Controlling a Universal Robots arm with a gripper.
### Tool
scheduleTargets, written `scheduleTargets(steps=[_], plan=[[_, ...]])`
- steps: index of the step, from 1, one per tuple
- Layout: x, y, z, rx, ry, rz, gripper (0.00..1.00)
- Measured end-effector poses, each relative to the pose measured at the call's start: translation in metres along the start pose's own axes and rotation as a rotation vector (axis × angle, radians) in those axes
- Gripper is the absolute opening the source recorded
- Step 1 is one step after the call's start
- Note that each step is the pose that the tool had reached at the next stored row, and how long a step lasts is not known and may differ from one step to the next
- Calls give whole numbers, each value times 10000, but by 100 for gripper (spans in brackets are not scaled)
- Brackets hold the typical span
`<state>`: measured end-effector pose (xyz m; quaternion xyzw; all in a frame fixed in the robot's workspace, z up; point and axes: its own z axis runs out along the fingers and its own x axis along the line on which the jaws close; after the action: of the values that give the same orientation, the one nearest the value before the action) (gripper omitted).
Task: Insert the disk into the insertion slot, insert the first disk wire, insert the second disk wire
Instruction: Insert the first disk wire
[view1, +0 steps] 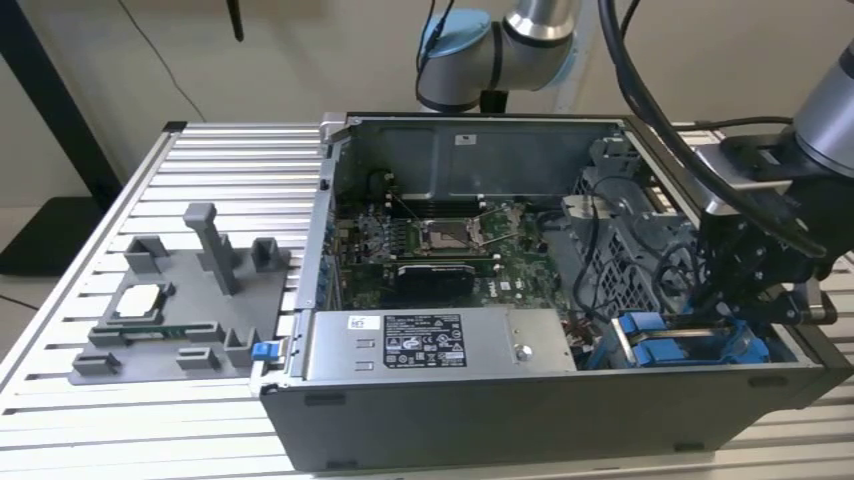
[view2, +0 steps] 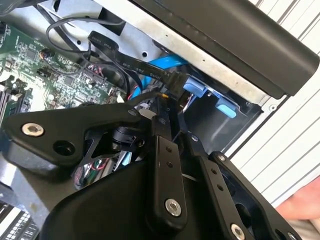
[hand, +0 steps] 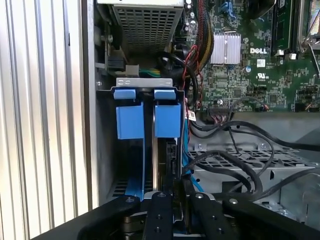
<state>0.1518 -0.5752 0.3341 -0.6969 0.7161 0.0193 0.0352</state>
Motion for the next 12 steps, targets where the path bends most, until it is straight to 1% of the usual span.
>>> scheduleTargets(steps=[1,3,6,7,8,9,12], plan=[[1,-1,10,0,7,0,0],[2,-1,29,0,-3,1,0],[2,-1,35,-7,-17,1,0],[1,-2,18,-20,-22,2,100],[-1,-2,-16,-33,-25,3,100],[-5,-3,-64,-35,-13,3,100],[-16,-6,-203,-39,-10,4,100]])
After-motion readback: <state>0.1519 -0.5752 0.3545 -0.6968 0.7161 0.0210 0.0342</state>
